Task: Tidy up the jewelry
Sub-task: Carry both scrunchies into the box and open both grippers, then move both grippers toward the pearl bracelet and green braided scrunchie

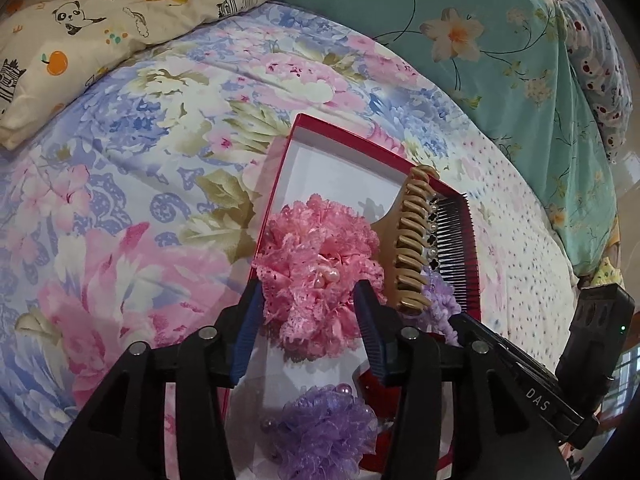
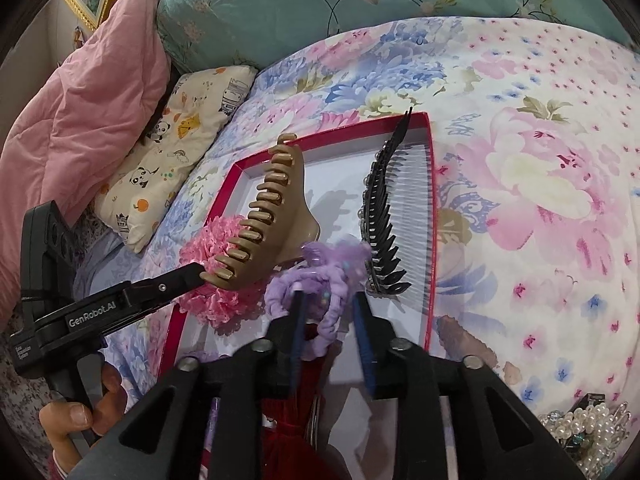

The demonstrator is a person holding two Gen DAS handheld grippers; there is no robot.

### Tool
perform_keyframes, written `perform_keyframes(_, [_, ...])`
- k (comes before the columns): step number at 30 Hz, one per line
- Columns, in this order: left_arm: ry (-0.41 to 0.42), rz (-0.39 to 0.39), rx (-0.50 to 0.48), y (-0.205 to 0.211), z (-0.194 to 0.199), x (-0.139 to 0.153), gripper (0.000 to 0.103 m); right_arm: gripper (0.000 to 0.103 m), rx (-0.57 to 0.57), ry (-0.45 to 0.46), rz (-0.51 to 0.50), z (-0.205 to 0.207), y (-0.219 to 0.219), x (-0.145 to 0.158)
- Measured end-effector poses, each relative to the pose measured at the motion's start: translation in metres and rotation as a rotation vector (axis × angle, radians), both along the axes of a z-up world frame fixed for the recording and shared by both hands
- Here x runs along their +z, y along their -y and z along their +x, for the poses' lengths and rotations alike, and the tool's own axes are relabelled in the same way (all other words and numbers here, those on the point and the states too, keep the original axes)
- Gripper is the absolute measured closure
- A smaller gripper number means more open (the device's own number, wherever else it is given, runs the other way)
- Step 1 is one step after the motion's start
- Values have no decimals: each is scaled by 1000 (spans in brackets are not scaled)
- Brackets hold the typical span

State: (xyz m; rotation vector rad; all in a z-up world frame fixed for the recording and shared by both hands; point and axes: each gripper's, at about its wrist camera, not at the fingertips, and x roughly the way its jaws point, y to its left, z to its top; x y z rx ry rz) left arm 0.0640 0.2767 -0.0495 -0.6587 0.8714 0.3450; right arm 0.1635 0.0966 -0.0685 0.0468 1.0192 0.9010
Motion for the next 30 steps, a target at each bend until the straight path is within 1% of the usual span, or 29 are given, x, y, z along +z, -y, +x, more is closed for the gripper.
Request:
perform_keyframes(8, [10, -3, 4, 2, -11, 5, 58, 71, -4, 3, 17, -7, 8, 8])
perform_keyframes(16, [42, -19, -9, 13, -28, 22, 58, 70, -8, 6, 48, -17, 24, 23])
perform_keyframes(19, [56, -10, -36, 27, -32, 30, 58, 67, -23, 6, 67, -23, 37, 29])
perform_keyframes(23, [71, -6, -76, 47, -37, 40, 58, 67, -40, 8, 81, -30, 60, 36])
perform_keyframes(27, [76, -15, -123, 69, -36, 44, 58, 67, -62, 21, 80, -36, 89, 45])
perform_keyframes(30, [73, -26, -161, 87, -34, 44, 58, 65, -89, 31, 79, -39, 113, 50])
